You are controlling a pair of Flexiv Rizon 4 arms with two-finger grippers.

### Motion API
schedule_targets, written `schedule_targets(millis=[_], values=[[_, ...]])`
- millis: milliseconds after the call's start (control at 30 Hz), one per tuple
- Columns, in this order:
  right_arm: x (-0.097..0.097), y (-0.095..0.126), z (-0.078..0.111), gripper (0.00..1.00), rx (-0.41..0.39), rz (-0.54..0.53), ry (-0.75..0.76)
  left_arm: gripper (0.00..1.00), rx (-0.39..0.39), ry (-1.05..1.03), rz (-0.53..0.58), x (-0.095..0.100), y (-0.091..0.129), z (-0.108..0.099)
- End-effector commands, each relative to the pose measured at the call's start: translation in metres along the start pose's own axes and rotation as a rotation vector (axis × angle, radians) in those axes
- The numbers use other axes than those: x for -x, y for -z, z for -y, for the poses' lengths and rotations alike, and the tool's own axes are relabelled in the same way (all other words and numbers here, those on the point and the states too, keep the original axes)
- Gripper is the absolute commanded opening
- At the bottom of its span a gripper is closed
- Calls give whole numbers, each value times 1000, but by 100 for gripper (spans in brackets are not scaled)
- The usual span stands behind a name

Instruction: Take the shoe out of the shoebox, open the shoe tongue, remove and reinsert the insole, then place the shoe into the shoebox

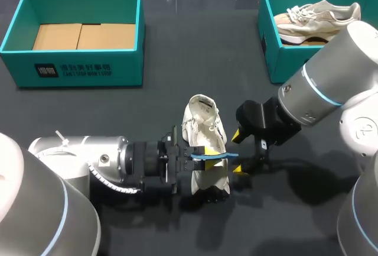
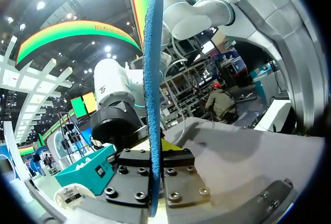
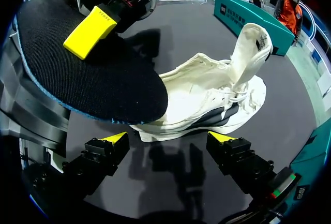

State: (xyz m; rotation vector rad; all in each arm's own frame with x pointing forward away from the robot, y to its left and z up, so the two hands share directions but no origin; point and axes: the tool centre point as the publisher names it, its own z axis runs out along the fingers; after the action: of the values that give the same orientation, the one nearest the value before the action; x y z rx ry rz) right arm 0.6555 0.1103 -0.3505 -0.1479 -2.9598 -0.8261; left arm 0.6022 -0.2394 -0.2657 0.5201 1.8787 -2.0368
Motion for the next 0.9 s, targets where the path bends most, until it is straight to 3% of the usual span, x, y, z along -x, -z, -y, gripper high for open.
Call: schedule_targets(millis=[33, 567, 900], values=[[-1, -2, 0, 100, -1, 4, -1, 0, 0, -3, 0, 1, -6, -10], [-1, -2, 0, 100, -1, 4, -1, 0, 19, 23, 37, 4, 1, -20], [-1, -2, 0, 100, -1, 4, -1, 0, 14, 18, 50, 4, 3, -16]])
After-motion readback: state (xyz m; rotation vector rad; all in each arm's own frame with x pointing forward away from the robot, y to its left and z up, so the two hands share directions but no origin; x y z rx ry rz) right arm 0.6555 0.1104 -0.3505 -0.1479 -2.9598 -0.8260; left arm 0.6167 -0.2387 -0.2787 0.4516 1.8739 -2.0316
